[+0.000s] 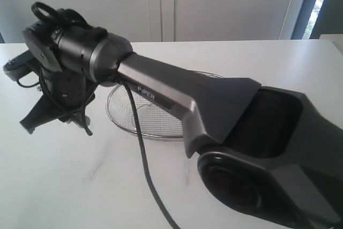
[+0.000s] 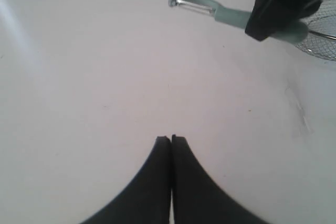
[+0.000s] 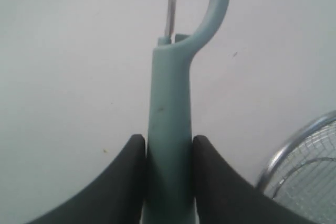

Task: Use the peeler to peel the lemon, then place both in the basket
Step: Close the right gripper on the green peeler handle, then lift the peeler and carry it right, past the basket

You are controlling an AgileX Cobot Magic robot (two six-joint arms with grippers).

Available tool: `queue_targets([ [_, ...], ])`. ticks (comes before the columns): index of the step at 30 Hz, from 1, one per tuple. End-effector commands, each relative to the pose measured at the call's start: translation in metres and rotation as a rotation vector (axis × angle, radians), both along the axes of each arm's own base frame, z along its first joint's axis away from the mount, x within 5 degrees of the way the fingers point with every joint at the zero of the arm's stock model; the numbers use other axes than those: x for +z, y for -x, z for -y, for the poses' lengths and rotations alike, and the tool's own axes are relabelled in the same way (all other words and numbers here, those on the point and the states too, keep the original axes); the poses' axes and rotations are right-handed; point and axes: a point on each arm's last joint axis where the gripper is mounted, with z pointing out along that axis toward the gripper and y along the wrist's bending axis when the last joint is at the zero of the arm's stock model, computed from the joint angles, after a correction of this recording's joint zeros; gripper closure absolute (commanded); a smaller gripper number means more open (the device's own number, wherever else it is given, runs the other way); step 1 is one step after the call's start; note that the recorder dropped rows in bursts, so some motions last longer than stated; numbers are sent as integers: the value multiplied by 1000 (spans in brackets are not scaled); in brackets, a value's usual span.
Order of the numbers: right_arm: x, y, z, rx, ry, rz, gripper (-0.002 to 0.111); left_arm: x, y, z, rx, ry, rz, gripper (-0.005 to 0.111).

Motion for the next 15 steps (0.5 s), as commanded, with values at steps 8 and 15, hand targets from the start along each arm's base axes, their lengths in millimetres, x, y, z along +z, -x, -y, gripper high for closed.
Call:
queue_targets([
  [8, 64, 9, 19, 46, -37, 74, 108, -1, 0, 1, -6, 17, 0, 107],
  [15, 107, 20, 33, 56, -106, 112, 108, -1, 0, 1, -6, 17, 0, 107],
])
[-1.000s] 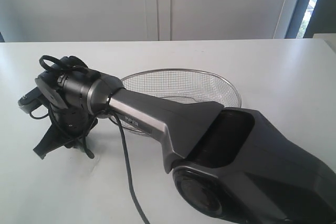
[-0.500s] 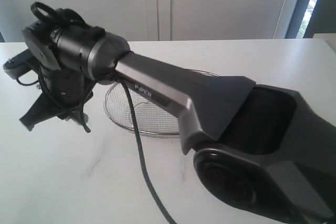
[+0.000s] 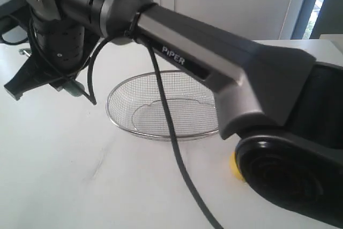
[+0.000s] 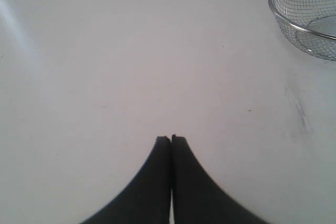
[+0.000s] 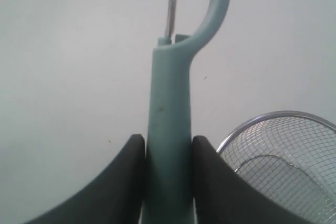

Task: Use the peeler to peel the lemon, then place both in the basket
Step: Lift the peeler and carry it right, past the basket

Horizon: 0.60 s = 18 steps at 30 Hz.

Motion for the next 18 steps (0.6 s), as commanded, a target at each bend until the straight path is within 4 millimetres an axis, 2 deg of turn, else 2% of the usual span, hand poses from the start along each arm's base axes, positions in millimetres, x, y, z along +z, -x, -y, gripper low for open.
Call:
queue_targets([
  [1, 32, 6, 13, 10, -43, 40, 108, -1, 0, 1, -6, 17, 0, 107],
  [10, 70, 23, 38, 46, -59, 85, 108, -1, 0, 1, -6, 17, 0, 107],
  [18, 76, 39, 74, 37, 2, 54, 108, -1, 0, 1, -6, 17, 0, 107],
])
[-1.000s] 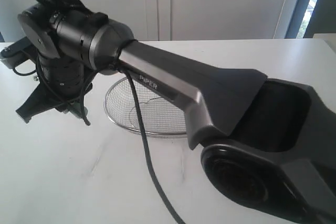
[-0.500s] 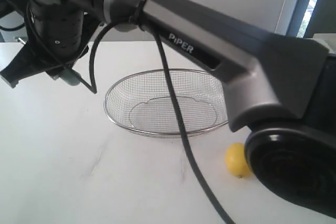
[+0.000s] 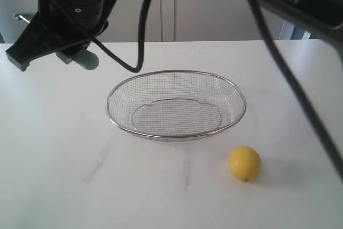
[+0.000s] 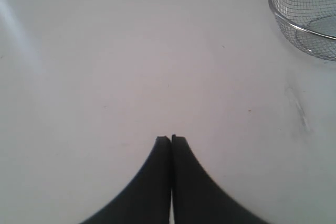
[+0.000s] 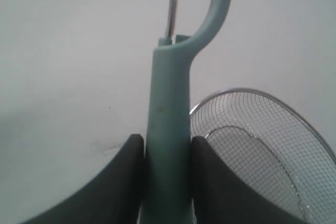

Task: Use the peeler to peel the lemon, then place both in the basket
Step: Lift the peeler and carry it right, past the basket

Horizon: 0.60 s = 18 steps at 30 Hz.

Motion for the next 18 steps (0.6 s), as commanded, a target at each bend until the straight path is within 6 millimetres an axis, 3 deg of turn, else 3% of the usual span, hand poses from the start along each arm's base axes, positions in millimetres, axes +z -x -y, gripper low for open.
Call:
queue_targets([
  [1, 10, 6, 28, -9, 24, 4, 108, -1, 0, 1, -6, 17, 0, 107],
  [8, 8, 6, 80, -95, 75, -34, 108, -1, 0, 1, -6, 17, 0, 107],
  [18, 1, 11, 172, -318, 46, -60, 108, -1, 0, 1, -6, 17, 0, 107],
])
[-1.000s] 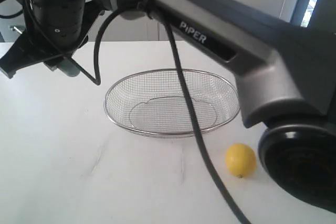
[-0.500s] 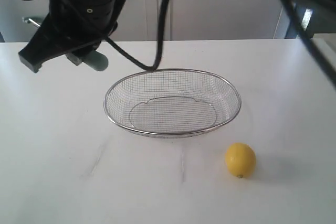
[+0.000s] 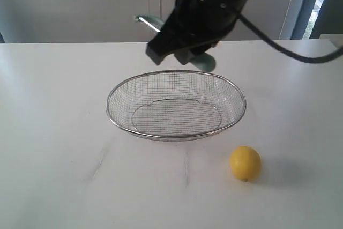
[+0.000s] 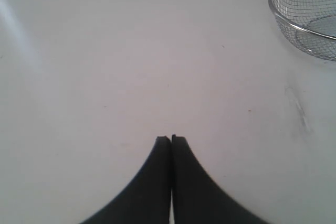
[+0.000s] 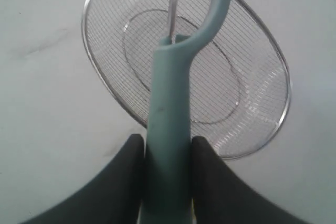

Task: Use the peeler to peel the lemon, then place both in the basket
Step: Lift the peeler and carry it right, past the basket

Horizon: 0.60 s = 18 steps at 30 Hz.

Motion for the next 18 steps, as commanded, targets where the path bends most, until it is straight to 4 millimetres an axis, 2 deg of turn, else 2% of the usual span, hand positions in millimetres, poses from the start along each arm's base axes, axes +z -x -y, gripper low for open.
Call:
queue_targets([
  [1, -2, 9, 38, -80, -16, 16, 108, -1, 0, 1, -6, 17, 0, 107],
  [10, -11, 44, 91, -199, -58, 34, 108, -1, 0, 1, -6, 17, 0, 107],
  [18, -37, 68, 111, -261, -54, 4, 108, -1, 0, 1, -6, 17, 0, 107],
])
